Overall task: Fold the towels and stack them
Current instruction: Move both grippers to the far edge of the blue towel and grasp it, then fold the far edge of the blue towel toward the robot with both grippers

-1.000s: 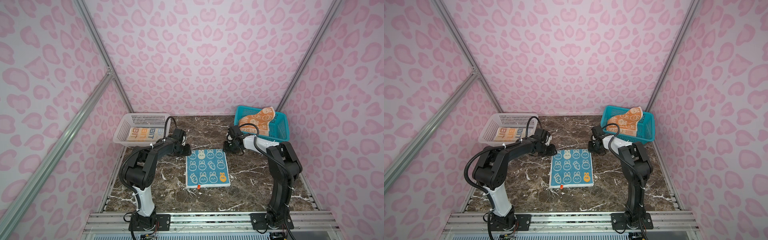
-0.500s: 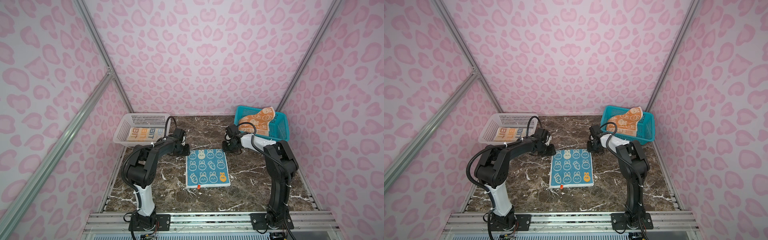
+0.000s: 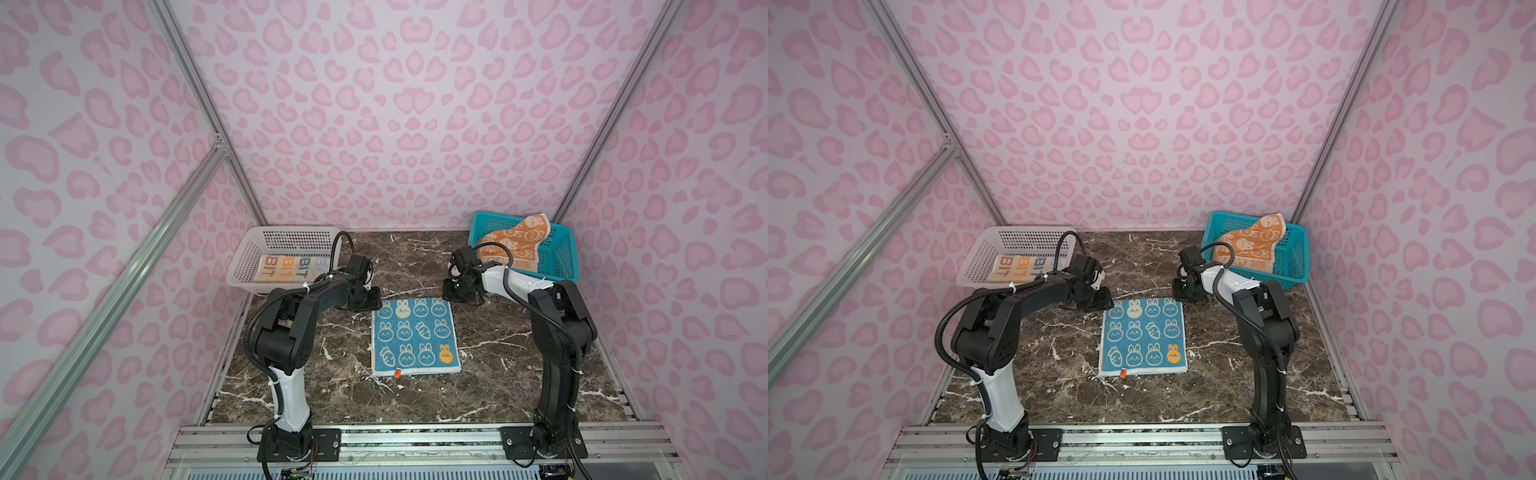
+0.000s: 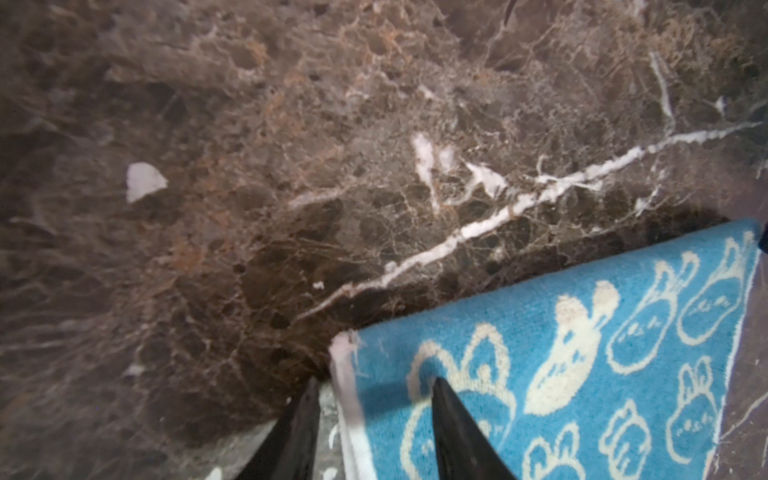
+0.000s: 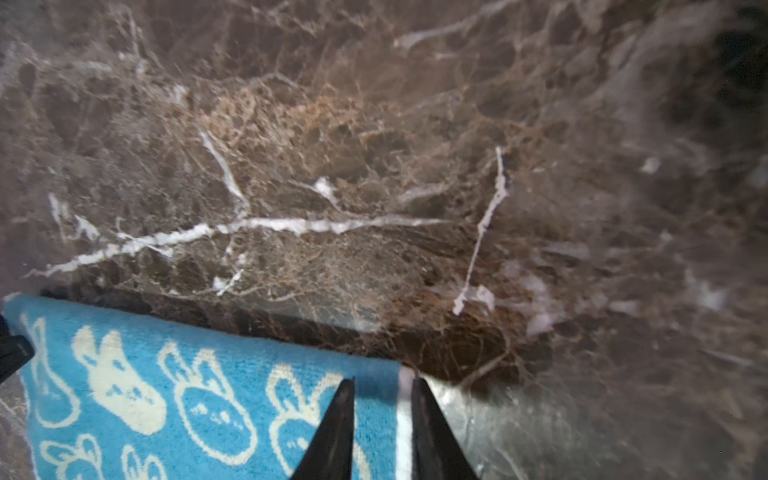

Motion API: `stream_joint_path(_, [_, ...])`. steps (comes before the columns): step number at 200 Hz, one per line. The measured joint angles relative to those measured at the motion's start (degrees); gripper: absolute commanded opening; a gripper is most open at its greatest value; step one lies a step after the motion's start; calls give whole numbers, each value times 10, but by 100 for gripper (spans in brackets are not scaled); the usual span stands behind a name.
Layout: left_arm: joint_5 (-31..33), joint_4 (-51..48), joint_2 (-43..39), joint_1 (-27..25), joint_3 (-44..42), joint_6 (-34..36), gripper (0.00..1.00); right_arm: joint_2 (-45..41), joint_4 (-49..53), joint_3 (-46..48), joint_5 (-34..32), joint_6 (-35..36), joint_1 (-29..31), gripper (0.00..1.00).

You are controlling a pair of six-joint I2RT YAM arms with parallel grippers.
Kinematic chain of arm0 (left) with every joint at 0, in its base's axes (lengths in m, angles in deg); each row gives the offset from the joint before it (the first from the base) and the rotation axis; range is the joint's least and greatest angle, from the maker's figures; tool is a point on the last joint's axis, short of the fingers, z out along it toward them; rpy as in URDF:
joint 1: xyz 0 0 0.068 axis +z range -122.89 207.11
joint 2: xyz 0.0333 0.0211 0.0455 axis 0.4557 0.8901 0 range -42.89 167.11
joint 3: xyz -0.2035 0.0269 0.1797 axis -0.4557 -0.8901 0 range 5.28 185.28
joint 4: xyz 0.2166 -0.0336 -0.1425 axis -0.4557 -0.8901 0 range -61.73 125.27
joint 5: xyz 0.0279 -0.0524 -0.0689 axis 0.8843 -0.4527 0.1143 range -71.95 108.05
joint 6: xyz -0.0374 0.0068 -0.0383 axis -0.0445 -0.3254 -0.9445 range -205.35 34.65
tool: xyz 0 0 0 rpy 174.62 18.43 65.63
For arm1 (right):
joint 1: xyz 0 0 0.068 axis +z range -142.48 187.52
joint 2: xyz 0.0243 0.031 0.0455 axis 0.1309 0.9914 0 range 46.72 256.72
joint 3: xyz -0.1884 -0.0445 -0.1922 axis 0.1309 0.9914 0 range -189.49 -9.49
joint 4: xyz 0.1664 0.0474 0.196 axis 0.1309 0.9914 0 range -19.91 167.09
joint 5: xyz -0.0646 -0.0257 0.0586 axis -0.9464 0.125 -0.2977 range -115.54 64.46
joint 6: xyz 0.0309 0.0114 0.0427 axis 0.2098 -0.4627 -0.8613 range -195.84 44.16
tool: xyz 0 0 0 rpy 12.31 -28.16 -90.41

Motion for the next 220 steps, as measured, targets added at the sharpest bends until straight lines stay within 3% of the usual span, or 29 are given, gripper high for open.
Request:
stream_joint_path(45, [-3, 8, 9, 0, 6, 0, 37, 10, 9, -6, 0, 0, 0, 17])
stream_joint_path(89, [-3, 5, 12, 0, 12, -2, 12, 6, 11, -5, 2, 1, 0, 0])
stream_joint_path(102, [-3, 4, 12, 0, 15, -2, 4, -1, 12, -5, 2, 5, 0, 0])
stream_joint_path(220, [-42, 12, -67, 0, -4, 19, 3, -88, -5, 34, 11, 41, 1, 0])
